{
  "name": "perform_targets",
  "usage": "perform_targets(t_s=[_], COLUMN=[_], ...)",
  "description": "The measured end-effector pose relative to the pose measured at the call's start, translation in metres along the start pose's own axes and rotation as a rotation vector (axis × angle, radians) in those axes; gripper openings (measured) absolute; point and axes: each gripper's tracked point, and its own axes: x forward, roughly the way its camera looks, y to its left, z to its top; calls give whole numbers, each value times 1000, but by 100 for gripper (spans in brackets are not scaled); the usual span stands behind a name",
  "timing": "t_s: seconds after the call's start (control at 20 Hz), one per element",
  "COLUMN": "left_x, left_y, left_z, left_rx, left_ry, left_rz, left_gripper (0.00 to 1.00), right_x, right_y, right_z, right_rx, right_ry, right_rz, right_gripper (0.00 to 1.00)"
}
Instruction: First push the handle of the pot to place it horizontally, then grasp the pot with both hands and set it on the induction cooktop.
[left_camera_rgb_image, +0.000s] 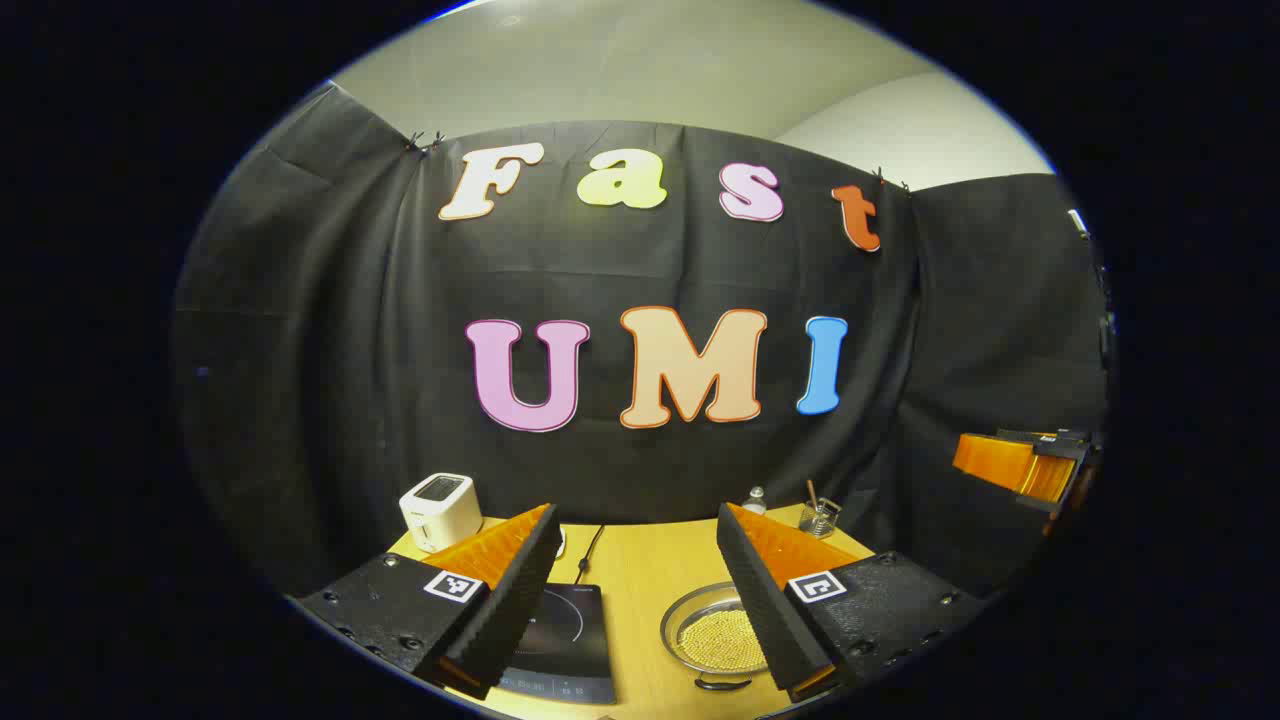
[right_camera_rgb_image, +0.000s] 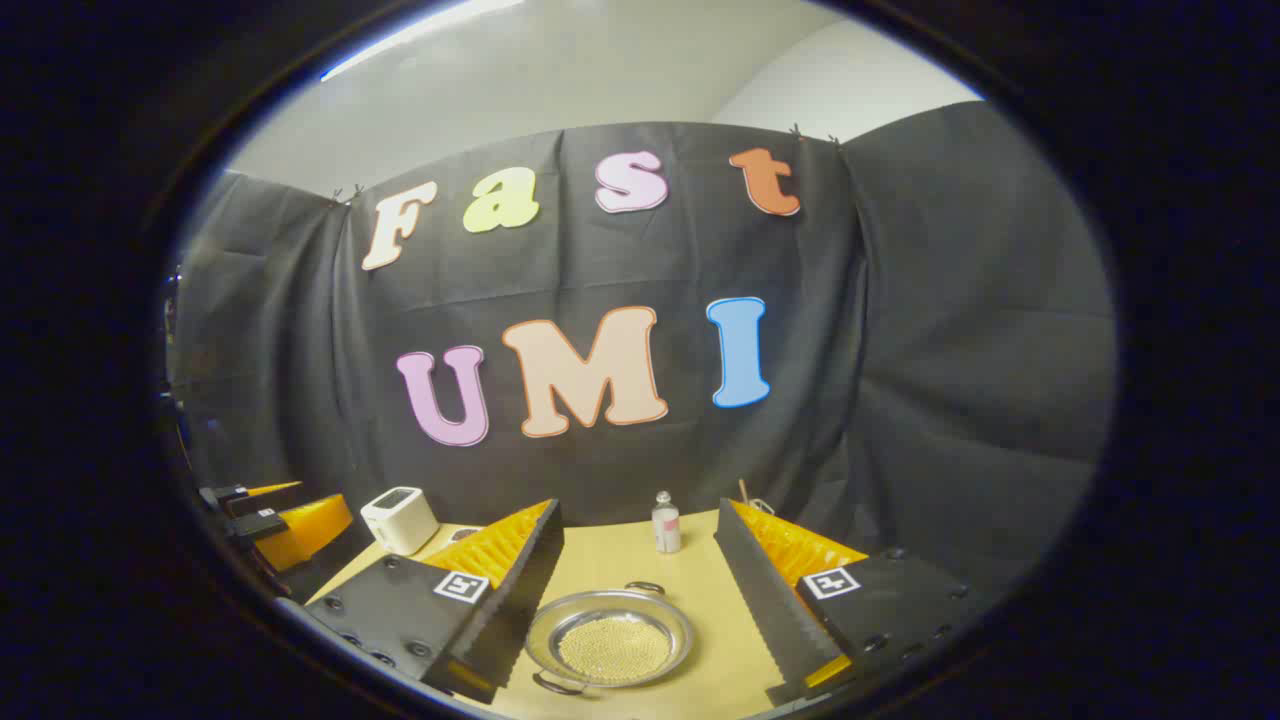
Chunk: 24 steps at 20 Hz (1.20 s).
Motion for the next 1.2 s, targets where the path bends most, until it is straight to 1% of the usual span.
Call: perform_targets(t_s=[0.05,0.1,0.15,0.25,0.3,0.35,0.4,0.45,0.5,0.55,0.6,0.65,0.7,0.75,0.8,0.85,0.9,0.95,1.0,1.05,1.1,1.15,1.2], left_x=[2,4,4,6,7,7,6,6,5,4,4,3,2,2,1,1,2,2,3,6,9,11,12], left_y=[-3,-7,-11,-18,-24,-30,-37,-45,-51,-55,-59,-60,-60,-60,-57,-54,-51,-48,-43,-39,-37,-38,-39], left_z=[1,0,-1,1,0,-4,-8,-11,-13,-19,-22,-25,-26,-29,-29,-30,-30,-30,-29,-30,-31,-31,-29], left_rx=[3,5,11,26,32,34,30,22,13,5,-1,-4,-6,-6,-6,-5,-4,0,5,11,14,14,10], left_ry=[-5,-5,-7,-21,-24,-18,-13,-12,-6,1,6,10,14,19,19,18,18,17,14,19,23,23,14], left_rz=[14,26,36,65,77,84,88,87,93,100,105,115,125,132,142,154,166,180,199,218,227,228,227], left_gripper=[95,95,95,95,92,92,95,96,96,95,96,95,95,96,99,92,92,99,99,99,95,92,96], right_x=[5,7,11,18,22,24,26,27,28,30,31,33,34,36,38,40,40,41,43,45,47,49,50], right_y=[-7,-12,-16,-23,-29,-33,-36,-38,-40,-41,-42,-43,-44,-46,-46,-46,-47,-48,-51,-56,-62,-66,-68], right_z=[0,0,0,-6,-8,-10,-14,-17,-19,-21,-23,-23,-26,-27,-29,-30,-31,-30,-30,-27,-27,-25,-25], right_rx=[-6,-5,0,7,5,4,4,4,6,5,4,3,0,-4,-7,-7,-6,-6,-10,-16,-20,-19,-13], right_ry=[4,7,10,23,29,34,40,47,52,57,58,60,62,64,66,70,72,74,75,72,68,63,62], right_rz=[3,10,26,59,72,82,94,108,123,139,152,163,168,171,173,179,187,191,190,181,170,163,161], right_gripper=[93,100,98,98,93,98,98,98,93,98,93,98,93,93,93,93,93,93,93,98,93,93,93])
